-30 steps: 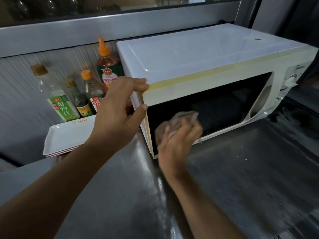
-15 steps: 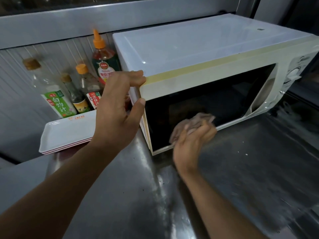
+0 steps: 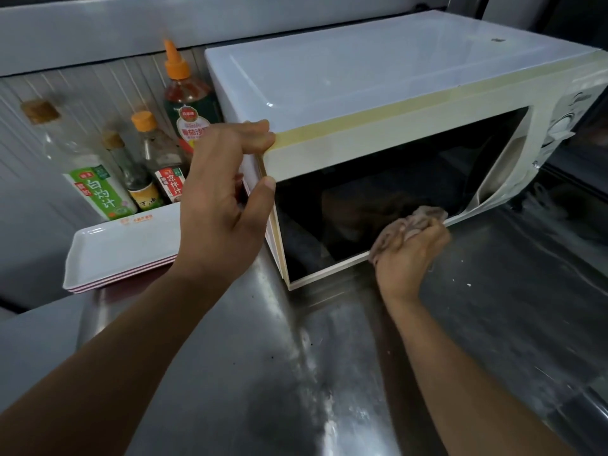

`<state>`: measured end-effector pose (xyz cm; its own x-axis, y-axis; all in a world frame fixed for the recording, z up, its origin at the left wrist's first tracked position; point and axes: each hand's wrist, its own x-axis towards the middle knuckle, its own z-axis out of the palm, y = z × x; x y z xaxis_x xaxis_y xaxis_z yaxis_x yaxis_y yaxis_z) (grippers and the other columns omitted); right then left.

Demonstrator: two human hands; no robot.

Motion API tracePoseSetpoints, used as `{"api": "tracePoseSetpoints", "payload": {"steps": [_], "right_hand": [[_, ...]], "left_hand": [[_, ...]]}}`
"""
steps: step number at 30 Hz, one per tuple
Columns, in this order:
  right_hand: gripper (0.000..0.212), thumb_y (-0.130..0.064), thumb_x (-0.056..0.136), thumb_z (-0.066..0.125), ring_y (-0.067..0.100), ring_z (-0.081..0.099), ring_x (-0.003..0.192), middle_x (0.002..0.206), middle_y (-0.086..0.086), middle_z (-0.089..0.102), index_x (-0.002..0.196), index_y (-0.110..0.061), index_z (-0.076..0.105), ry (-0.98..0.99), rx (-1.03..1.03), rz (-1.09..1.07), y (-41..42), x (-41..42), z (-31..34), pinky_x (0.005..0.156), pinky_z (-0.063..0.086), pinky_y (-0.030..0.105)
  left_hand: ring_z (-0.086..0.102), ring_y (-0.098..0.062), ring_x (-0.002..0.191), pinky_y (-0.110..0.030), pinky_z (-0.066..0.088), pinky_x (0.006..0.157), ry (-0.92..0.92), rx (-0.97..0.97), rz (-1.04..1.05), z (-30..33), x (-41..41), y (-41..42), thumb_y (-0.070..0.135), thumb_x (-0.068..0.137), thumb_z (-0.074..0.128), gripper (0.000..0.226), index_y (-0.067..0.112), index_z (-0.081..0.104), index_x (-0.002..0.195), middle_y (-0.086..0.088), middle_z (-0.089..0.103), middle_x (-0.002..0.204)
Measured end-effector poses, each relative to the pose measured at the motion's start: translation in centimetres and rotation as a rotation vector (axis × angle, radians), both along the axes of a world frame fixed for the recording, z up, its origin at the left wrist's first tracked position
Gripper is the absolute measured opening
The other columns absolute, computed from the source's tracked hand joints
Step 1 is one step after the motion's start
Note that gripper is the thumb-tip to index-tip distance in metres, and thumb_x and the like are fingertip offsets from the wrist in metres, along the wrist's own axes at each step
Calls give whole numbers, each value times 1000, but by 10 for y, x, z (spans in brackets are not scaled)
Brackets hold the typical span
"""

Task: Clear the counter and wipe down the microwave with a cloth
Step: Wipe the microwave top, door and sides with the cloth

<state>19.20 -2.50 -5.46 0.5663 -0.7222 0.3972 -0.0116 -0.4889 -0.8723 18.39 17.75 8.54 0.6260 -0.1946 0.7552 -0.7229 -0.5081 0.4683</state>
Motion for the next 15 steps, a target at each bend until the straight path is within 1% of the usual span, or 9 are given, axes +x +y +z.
{"api": "tracePoseSetpoints", "payload": {"steps": [3,6,7,9,10,11,13,15], "right_hand": [[32,4,84,48,44,38,122,130,33,36,114,12,44,46,74,-31,40,-7,-6,106,31,50],[40,-1,87,53,44,34,127,145,30,26,124,9,42,27,69,21,105,-27,-21,106,31,51],[40,-1,87,53,44,34,126,147,28,23,124,8,42,9,76,40,117,-31,-24,105,33,51],[38,-4,85,48,44,37,121,147,22,23,122,4,43,-13,162,69,116,-28,-26,99,38,55],[37,-5,84,44,45,39,118,144,19,24,120,3,42,-8,194,79,107,-25,-27,97,39,53],[37,-6,83,41,45,41,114,141,18,25,119,3,42,0,192,76,94,-22,-27,96,40,49],[37,0,83,43,43,42,113,135,21,29,120,5,43,40,176,19,63,-13,-26,95,39,39],[36,8,84,43,42,44,113,132,26,31,120,9,42,56,225,-42,32,-3,-23,98,40,36]], "left_hand": [[47,-10,117,-46,47,92,6,-16,1,1,-1,0,-5,80,54,32,2,56,111,10,46,115],[48,-11,114,-45,47,91,-5,-3,13,1,-2,-1,-6,80,55,31,1,56,111,8,47,115],[48,-11,113,-44,48,91,-10,1,19,1,-2,-1,-5,80,55,31,1,56,110,7,47,115],[49,-12,113,-44,48,90,-29,8,20,1,-1,-1,-5,80,56,31,0,56,110,6,48,115],[49,-14,113,-45,48,89,-41,15,14,1,-1,-1,-6,80,55,31,-1,56,110,5,48,115],[50,-15,113,-45,48,88,-54,18,7,0,0,0,-6,80,55,30,-2,56,110,4,48,115],[50,-16,113,-47,48,87,-79,15,-7,-2,2,-1,-7,81,55,30,-3,56,110,4,47,115],[49,-16,113,-48,48,87,-93,7,-15,-4,3,-1,-6,81,53,30,-3,55,111,4,47,115]]}}
